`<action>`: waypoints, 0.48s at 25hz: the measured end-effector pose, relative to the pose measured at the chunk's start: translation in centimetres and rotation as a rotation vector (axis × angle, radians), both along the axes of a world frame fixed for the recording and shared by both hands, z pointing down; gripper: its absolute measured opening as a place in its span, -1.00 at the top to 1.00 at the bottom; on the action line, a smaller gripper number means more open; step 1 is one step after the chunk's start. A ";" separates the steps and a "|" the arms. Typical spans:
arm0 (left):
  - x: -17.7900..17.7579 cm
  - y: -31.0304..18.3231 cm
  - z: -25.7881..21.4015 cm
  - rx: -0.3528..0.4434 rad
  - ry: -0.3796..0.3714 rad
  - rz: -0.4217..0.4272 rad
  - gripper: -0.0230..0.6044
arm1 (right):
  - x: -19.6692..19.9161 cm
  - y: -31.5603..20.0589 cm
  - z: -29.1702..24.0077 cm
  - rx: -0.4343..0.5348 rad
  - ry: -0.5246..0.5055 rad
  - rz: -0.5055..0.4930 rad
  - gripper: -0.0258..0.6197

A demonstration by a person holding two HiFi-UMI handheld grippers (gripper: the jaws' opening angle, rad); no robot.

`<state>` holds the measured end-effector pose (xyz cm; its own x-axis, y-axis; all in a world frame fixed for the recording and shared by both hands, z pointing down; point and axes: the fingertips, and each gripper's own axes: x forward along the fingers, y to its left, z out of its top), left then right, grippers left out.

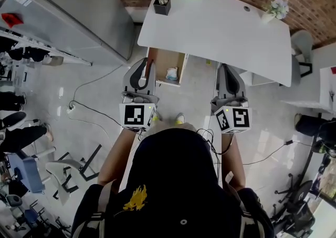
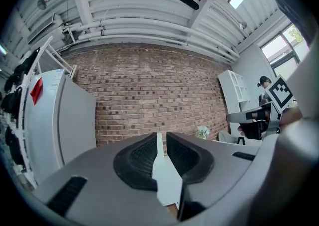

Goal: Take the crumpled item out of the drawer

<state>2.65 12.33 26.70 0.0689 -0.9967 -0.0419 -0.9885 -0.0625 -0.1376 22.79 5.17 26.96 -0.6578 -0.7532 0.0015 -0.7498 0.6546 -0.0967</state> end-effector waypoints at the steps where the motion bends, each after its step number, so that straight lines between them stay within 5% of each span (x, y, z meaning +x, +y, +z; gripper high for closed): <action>1: 0.0 0.1 0.2 -0.004 -0.013 0.000 0.72 | 0.0 0.0 0.0 0.005 0.003 -0.009 0.83; 12: -1.5 2.3 1.7 -0.069 -0.018 -0.100 0.67 | -1.0 -0.1 2.5 -0.030 -0.010 -0.079 0.83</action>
